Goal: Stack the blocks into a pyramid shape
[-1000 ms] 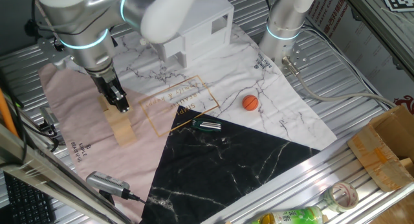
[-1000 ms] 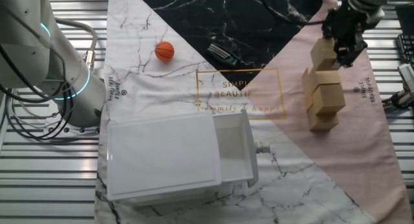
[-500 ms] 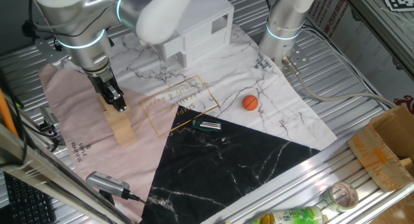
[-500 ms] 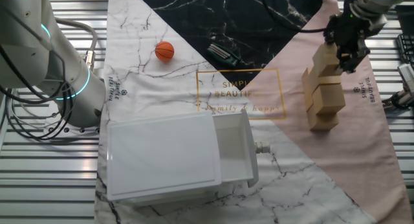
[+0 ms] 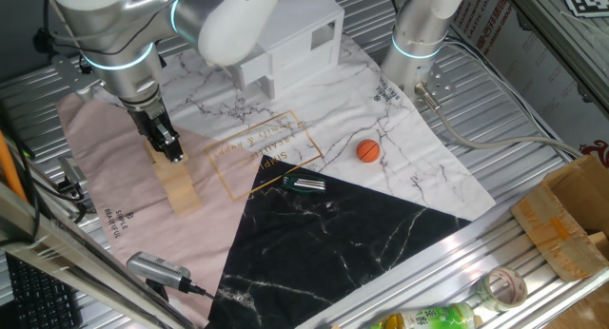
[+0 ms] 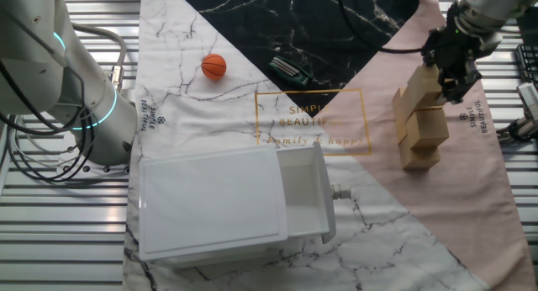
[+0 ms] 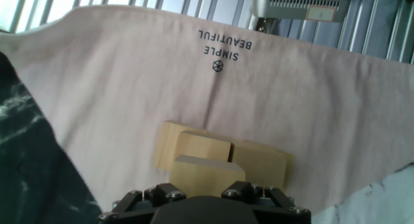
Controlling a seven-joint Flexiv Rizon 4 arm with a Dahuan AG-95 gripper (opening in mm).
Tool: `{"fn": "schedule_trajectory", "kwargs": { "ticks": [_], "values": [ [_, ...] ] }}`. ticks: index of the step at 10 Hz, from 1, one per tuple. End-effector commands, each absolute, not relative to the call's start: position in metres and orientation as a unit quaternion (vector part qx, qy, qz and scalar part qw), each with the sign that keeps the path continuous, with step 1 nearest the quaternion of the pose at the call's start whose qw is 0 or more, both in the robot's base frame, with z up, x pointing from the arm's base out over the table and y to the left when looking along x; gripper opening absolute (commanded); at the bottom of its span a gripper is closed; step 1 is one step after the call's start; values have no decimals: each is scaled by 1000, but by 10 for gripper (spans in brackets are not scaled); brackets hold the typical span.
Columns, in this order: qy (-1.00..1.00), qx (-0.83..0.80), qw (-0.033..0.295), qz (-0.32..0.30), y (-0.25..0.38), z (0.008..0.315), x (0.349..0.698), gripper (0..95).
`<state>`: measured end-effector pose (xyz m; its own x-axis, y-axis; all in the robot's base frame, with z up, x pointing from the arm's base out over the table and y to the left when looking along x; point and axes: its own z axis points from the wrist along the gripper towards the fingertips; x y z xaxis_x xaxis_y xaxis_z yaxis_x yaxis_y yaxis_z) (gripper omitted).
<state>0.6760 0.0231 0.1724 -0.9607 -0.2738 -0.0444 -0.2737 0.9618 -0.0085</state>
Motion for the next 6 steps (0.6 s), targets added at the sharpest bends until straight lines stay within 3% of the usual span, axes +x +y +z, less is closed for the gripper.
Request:
{"fn": "schedule_trajectory", "kwargs": {
  "ticks": [1, 6],
  "values": [
    [990, -136, 24, -2, 23, 172, 676, 0],
    [989, -143, 28, -3, 18, 169, 676, 0]
  ]
}}
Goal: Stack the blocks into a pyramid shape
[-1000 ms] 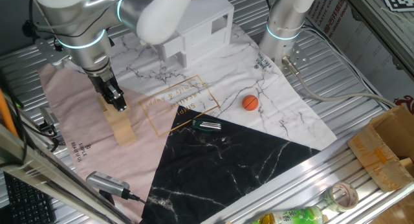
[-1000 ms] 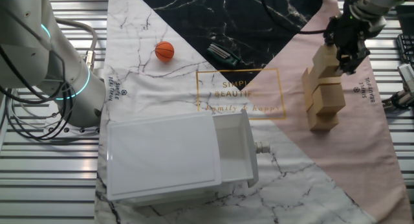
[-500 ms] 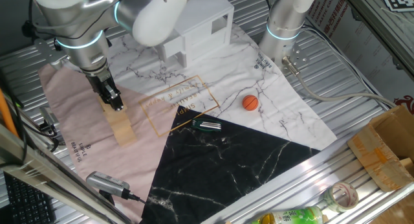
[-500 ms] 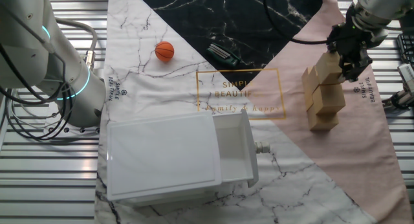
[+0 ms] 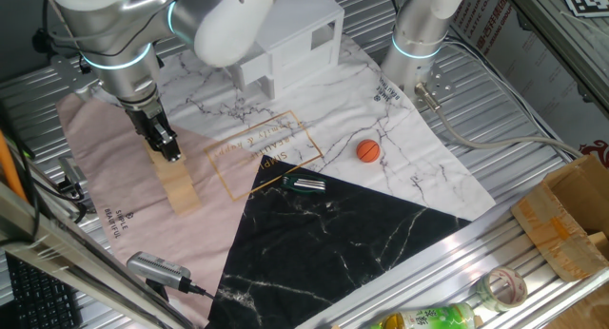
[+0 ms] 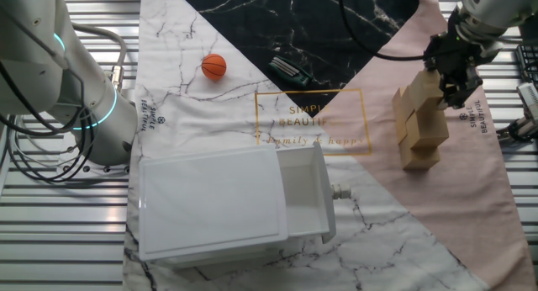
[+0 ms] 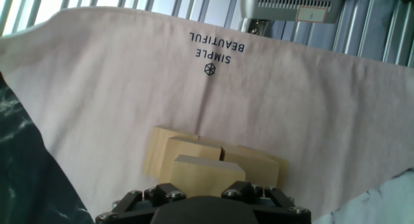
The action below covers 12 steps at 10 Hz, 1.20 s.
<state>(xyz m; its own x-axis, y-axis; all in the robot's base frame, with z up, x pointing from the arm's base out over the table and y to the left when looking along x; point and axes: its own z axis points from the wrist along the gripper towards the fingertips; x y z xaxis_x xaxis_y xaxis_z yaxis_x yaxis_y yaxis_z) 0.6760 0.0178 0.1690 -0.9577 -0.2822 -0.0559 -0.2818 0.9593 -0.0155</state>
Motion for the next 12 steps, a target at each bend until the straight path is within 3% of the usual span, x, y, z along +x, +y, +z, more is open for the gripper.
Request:
{"fn": "schedule_trajectory", "kwargs": {
  "ticks": [1, 12],
  "values": [
    [989, -145, 29, -3, 17, 168, 677, 0],
    [987, -155, 31, -3, 11, 158, 682, 0]
  ]
}}
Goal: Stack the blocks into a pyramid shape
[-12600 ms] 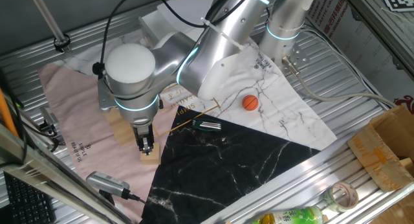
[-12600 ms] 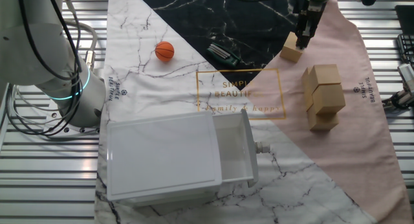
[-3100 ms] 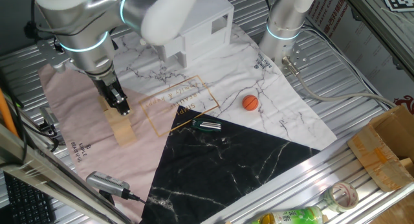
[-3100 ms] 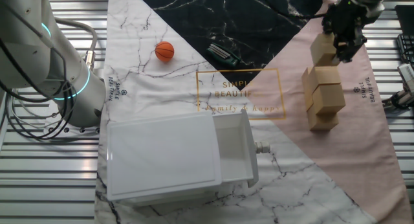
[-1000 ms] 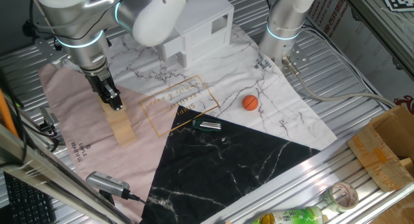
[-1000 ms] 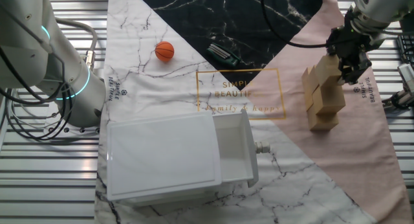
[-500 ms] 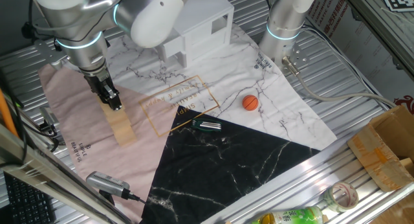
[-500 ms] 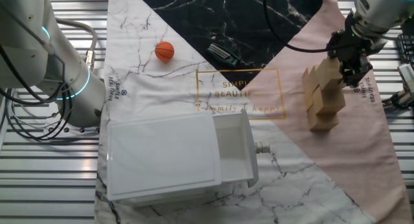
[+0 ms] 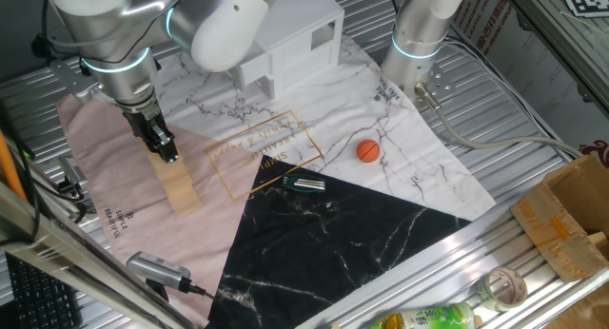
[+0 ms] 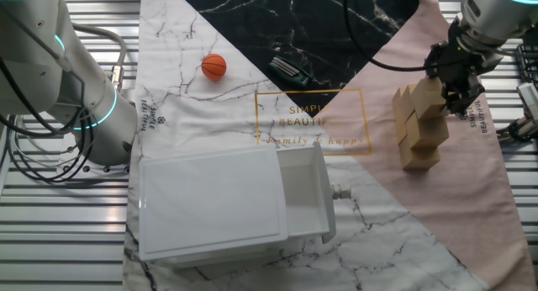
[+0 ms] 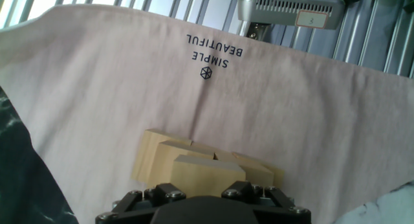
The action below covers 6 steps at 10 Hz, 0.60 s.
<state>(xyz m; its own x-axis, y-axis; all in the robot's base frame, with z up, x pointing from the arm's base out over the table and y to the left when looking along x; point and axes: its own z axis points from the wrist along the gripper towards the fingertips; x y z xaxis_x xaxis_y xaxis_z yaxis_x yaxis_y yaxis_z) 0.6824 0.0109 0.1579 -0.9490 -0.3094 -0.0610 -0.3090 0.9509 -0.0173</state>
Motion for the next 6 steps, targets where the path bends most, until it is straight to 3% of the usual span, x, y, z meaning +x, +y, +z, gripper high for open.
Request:
{"fn": "schedule_trajectory", "kwargs": {
  "ticks": [1, 6],
  "values": [
    [988, -153, 32, -1, 11, 158, 682, 0],
    [988, -153, 32, 1, 11, 158, 682, 0]
  ]
}}
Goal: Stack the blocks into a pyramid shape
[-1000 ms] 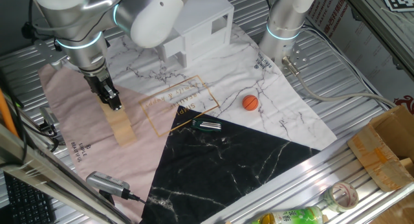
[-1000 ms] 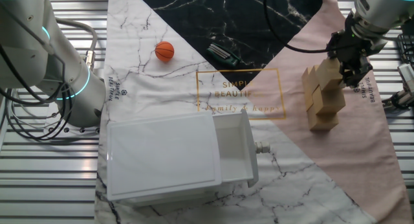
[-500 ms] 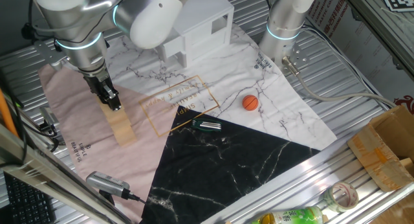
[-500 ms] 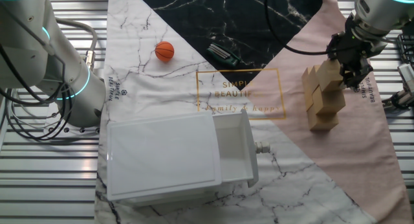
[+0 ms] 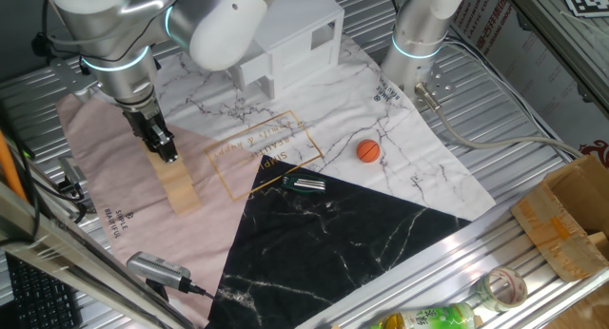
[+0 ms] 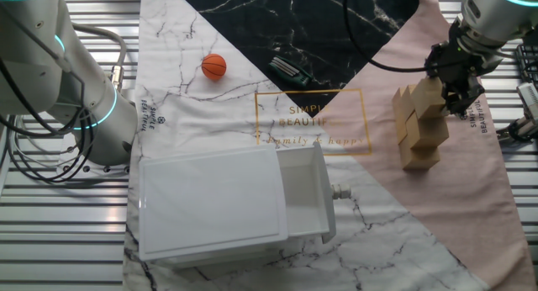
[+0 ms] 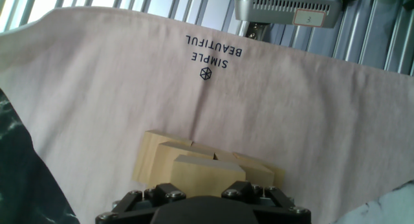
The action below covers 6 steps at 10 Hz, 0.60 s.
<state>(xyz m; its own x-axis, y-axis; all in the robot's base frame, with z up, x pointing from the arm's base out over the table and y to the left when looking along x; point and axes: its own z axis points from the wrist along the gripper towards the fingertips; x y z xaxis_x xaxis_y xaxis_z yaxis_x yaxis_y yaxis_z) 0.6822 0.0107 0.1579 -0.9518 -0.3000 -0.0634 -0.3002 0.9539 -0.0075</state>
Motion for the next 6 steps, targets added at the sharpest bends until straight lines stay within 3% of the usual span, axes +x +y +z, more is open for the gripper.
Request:
{"fn": "schedule_trajectory", "kwargs": {
  "ticks": [1, 6],
  "values": [
    [987, -155, 32, 1, 11, 158, 682, 0],
    [987, -160, 32, 1, 10, 157, 683, 0]
  ]
}}
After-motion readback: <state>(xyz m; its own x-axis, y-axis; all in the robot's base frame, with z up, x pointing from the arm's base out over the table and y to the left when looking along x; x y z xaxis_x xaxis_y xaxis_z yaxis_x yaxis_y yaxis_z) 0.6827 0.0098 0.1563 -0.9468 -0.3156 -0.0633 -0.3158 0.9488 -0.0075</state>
